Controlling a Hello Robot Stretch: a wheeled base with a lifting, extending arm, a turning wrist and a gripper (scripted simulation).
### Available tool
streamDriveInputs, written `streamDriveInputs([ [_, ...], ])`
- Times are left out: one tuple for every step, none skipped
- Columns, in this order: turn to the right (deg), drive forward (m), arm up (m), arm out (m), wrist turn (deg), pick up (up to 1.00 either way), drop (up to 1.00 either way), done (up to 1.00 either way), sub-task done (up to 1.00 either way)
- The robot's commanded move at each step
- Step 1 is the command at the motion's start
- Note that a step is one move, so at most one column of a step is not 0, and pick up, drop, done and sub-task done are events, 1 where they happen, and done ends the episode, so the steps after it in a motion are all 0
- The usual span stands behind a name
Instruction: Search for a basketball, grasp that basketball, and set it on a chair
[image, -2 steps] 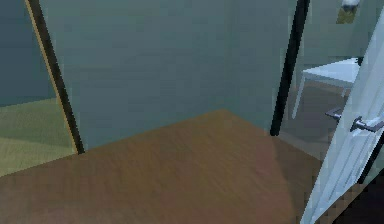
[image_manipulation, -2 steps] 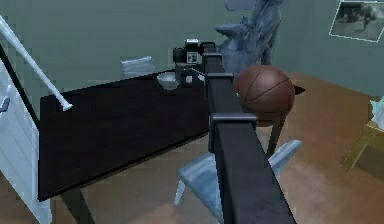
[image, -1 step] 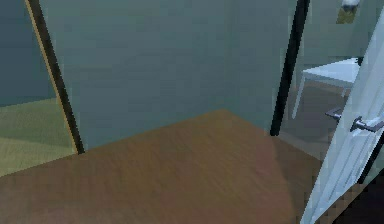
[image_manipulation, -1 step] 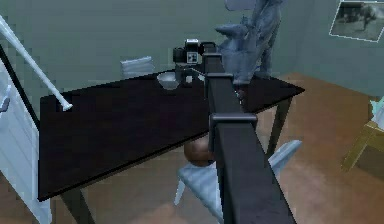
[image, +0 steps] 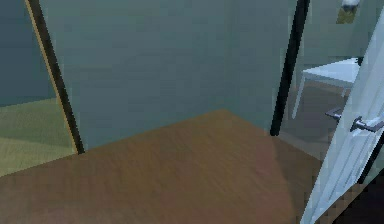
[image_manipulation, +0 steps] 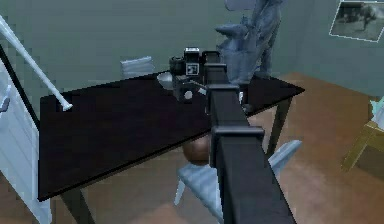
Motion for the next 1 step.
streamDriveInputs([
  [0.0,0.0,0.0,0.0,0.0,0.0,0.0,1.0,0.0],
])
